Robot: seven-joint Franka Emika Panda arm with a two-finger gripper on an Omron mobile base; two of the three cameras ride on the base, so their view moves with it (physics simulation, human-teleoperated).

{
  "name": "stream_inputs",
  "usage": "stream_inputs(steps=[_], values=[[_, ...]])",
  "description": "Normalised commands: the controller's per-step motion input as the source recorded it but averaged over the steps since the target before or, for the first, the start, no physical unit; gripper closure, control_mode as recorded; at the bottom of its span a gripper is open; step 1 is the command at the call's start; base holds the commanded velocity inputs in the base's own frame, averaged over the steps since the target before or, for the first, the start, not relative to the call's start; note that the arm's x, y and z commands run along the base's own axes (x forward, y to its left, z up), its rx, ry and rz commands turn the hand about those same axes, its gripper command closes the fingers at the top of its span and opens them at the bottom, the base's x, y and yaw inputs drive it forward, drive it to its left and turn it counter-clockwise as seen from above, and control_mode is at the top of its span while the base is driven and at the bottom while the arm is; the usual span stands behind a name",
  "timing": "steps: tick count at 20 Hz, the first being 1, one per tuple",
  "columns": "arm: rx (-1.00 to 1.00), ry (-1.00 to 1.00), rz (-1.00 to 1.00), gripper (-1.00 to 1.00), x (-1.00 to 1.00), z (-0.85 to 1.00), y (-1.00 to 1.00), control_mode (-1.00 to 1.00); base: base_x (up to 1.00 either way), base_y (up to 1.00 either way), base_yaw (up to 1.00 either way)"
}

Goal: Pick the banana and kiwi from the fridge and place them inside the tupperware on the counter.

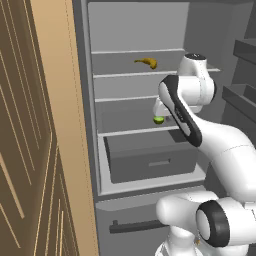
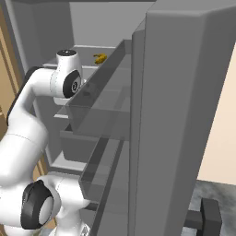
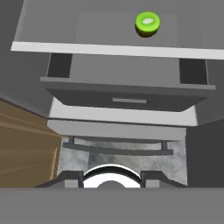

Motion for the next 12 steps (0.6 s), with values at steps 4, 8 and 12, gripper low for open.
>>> stream_inputs(steps=[4, 8, 12], values=[[0.00, -0.04, 0.00, -1.00, -0.07, 0.01, 0.00, -1.00, 0.00, 0.00, 0.00], [0.00, -0.26, 0.00, -1.00, -0.23, 0.19, 0.00, -1.00, 0.00, 0.00, 0.00], [0.00, -0.35, 0.00, -1.00, -0.06, 0.29, 0.00, -1.00, 0.00, 0.00, 0.00]])
